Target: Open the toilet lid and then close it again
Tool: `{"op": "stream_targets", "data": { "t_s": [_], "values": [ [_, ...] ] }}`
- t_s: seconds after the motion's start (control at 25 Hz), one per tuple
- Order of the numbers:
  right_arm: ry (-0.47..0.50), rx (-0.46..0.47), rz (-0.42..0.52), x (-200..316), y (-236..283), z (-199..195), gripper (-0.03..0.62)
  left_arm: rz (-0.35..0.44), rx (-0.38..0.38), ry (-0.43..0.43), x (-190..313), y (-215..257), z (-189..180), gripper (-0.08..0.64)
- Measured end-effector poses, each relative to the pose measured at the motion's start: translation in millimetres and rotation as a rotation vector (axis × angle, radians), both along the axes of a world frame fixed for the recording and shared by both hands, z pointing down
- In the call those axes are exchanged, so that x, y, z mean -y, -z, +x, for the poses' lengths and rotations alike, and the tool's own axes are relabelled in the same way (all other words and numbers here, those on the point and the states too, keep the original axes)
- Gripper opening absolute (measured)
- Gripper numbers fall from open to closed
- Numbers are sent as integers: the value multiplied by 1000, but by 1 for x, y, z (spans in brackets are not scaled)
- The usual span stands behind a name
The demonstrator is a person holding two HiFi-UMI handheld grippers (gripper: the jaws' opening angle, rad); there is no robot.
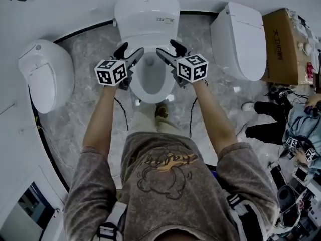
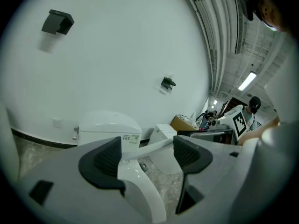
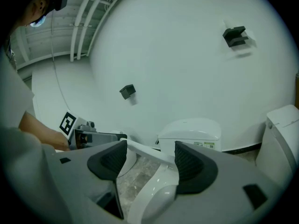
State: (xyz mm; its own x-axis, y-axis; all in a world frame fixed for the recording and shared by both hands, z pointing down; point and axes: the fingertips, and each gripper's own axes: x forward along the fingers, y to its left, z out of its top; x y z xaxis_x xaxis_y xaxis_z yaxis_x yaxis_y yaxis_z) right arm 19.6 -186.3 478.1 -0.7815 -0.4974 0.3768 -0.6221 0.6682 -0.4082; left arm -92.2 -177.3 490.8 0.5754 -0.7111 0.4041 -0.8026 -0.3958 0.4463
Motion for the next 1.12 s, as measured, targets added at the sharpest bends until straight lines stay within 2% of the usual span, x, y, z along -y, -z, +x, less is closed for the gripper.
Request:
{"op": "stream_targets", "data": {
  "t_s": [0.28,0.36,0.64,0.84,1.12],
  "values": [
    [0,-6,-108,-69,-31,5,307,-47,71,-107,-74,-34,14,342],
    [-3,-27,-137,-88,-45,6,307,-76,65,-130,-94,-47,16,342],
    [-17,-117,-246,-151,-111,8,307,-188,15,-80,-152,-105,23,341],
    [-22,-171,-319,-198,-163,11,307,-274,70,-110,-193,-160,33,341],
    [-70,-206,-384,-227,-222,10,306,-336,94,-116,-224,-215,32,339]
  ]
}}
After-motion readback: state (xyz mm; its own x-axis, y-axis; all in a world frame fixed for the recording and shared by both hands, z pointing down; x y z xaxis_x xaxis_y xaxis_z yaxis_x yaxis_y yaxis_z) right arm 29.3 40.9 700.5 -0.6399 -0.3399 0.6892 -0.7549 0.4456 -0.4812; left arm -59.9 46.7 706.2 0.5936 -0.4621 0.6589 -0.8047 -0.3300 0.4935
